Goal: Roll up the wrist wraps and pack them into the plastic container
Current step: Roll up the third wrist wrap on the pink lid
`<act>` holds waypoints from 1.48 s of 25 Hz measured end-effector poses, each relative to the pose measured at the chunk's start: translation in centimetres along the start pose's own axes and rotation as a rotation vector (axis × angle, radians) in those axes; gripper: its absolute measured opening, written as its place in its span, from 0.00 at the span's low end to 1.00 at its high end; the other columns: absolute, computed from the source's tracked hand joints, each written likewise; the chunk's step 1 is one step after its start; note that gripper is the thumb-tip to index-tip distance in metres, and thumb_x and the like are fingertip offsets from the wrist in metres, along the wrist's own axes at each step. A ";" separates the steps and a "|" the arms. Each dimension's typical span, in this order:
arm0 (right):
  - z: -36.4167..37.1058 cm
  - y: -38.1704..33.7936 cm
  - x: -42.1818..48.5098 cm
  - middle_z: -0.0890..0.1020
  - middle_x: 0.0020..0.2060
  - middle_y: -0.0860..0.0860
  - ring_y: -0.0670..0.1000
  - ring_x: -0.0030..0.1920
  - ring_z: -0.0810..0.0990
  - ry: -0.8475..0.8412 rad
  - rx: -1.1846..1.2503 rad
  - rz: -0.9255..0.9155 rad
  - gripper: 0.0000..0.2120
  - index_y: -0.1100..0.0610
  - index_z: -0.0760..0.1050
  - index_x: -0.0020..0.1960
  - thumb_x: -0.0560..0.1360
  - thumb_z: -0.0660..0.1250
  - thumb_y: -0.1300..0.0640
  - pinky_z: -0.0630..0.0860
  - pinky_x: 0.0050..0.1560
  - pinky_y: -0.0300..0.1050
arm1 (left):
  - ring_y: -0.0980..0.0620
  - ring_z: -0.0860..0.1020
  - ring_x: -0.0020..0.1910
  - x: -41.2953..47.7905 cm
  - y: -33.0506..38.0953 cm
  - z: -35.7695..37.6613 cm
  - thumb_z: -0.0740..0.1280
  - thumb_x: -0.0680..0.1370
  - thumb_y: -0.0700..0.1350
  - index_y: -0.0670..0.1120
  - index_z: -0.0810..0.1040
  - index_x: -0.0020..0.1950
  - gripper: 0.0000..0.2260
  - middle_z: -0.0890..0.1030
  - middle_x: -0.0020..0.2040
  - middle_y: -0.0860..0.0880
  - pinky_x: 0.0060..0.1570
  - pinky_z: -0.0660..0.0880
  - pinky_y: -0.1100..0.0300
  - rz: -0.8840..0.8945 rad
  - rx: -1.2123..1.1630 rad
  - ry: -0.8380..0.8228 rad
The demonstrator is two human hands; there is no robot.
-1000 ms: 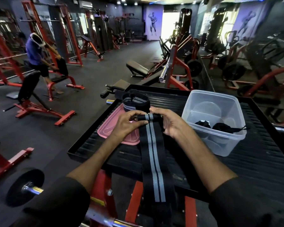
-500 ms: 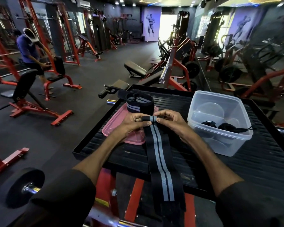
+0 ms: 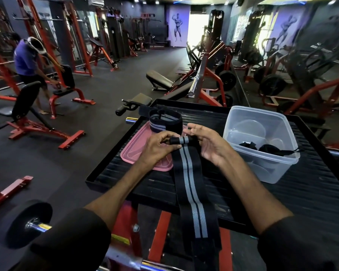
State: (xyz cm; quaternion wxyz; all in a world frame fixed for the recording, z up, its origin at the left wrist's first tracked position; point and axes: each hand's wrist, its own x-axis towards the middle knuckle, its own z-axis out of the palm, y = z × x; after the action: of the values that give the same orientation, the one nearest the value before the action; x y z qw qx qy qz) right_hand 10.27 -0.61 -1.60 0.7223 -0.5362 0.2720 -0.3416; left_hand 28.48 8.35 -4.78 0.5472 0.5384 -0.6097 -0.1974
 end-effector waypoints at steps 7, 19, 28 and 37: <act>-0.6 0.5 -0.9 0.86 0.57 0.47 0.42 0.59 0.82 -0.157 -0.458 0.097 0.19 0.50 0.83 0.58 0.82 0.60 0.40 0.74 0.58 0.42 | 0.50 0.84 0.51 0.0 -0.4 0.1 0.77 0.72 0.37 0.41 0.82 0.57 0.15 0.85 0.51 0.46 0.55 0.81 0.53 0.033 0.061 0.010; -1.9 0.2 -1.5 0.86 0.48 0.51 0.48 0.49 0.83 -0.120 -0.338 0.078 0.10 0.53 0.81 0.58 0.78 0.71 0.62 0.79 0.45 0.41 | 0.58 0.77 0.38 -1.6 1.4 -0.9 0.70 0.79 0.43 0.46 0.78 0.63 0.12 0.78 0.43 0.52 0.37 0.75 0.66 -0.340 -0.220 -0.240; -0.4 -1.2 -3.6 0.84 0.40 0.51 0.50 0.39 0.84 -0.063 0.009 0.178 0.05 0.54 0.81 0.49 0.77 0.68 0.62 0.82 0.39 0.44 | 0.60 0.82 0.47 -2.1 3.1 0.6 0.76 0.72 0.35 0.40 0.79 0.60 0.17 0.84 0.50 0.48 0.47 0.79 0.67 -0.206 -0.111 -0.095; -1.4 0.7 -4.7 0.84 0.50 0.50 0.47 0.49 0.82 -0.064 -0.407 0.069 0.12 0.53 0.78 0.59 0.79 0.70 0.49 0.77 0.46 0.43 | 0.63 0.81 0.45 -2.1 2.6 0.1 0.76 0.71 0.32 0.47 0.78 0.56 0.18 0.82 0.48 0.50 0.46 0.78 0.68 -0.207 -0.075 -0.165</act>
State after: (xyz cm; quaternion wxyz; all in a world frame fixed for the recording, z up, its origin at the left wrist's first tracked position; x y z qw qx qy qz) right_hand 6.42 2.34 -2.55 0.6187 -0.6719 0.3307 -0.2374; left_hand 26.91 11.04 -3.62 0.4915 0.5596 -0.5860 -0.3191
